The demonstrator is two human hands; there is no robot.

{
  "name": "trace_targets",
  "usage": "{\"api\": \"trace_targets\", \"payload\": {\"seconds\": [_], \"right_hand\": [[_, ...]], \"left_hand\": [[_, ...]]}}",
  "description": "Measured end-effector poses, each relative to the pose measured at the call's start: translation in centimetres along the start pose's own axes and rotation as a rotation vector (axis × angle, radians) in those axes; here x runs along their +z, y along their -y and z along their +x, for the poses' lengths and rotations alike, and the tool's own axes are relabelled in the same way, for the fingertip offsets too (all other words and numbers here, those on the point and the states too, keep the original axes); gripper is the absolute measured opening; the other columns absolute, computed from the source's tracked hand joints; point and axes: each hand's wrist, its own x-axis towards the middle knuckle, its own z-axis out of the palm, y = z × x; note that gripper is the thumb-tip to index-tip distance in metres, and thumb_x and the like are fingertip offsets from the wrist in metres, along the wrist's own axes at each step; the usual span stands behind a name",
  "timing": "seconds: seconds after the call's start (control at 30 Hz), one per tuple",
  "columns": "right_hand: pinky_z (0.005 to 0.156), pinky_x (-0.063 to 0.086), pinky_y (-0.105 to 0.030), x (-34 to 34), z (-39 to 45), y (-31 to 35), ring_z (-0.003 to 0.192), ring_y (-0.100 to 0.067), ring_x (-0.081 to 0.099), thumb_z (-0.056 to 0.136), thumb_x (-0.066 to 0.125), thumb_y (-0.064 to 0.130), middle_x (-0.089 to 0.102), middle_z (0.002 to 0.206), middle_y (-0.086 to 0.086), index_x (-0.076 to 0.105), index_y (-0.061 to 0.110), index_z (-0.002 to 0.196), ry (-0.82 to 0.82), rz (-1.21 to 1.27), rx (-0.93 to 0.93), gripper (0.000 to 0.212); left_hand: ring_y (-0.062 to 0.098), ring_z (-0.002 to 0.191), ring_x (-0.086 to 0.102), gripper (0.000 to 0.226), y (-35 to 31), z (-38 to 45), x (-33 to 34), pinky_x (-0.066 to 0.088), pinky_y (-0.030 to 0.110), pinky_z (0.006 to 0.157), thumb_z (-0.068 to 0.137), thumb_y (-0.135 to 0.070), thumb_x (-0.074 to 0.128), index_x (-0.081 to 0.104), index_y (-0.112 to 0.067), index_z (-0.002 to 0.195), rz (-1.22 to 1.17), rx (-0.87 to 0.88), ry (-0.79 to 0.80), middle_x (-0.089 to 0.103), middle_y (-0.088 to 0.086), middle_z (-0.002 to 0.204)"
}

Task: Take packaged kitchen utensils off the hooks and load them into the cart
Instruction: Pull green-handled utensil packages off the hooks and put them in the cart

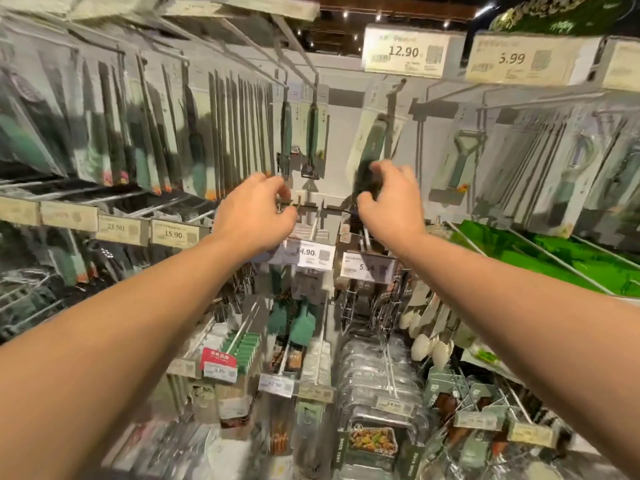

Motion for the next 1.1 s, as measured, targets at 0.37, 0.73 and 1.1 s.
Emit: {"api": "trace_targets", "payload": {"seconds": [0.37, 0.73, 1.1], "right_hand": [[0.067, 0.04, -0.025, 12.4, -14.0, 15.9, 0.078, -0.014, 0.056, 0.087, 0.06, 0.017, 0.067, 0.093, 0.001, 0.065, 0.017, 0.118, 0.406, 0.23, -0.284, 0.031], [0.081, 0.046, -0.033, 26.0, -37.8, 27.1, 0.096, -0.028, 0.064, 0.089, 0.061, 0.016, 0.07, 0.097, -0.007, 0.066, 0.016, 0.113, 0.912, 0.207, -0.428, 0.025], [0.061, 0.044, -0.023, 34.6, -51.7, 23.1, 0.082, -0.022, 0.065, 0.093, 0.061, 0.018, 0.069, 0.09, -0.003, 0.066, 0.018, 0.109, 1.366, -0.007, -0.559, 0.017]], "left_hand": [[0.033, 0.108, 0.059, 0.024, 12.7, -16.2, -9.1, 0.052, 0.047, 0.088, 0.09, -0.033, 0.059, 0.062, -0.02, 0.11, 0.063, -0.271, -0.143, 0.056, 0.004, 0.11], [0.033, 0.11, 0.06, 0.017, 26.0, -44.6, -13.4, 0.046, 0.043, 0.085, 0.094, -0.026, 0.063, 0.062, -0.022, 0.111, 0.127, -0.849, -0.152, 0.062, 0.006, 0.115], [0.019, 0.1, 0.061, 0.032, 29.3, -63.0, -4.7, 0.052, 0.037, 0.081, 0.098, -0.026, 0.061, 0.059, -0.019, 0.129, -0.179, -1.409, -0.022, 0.061, -0.003, 0.113]]}}
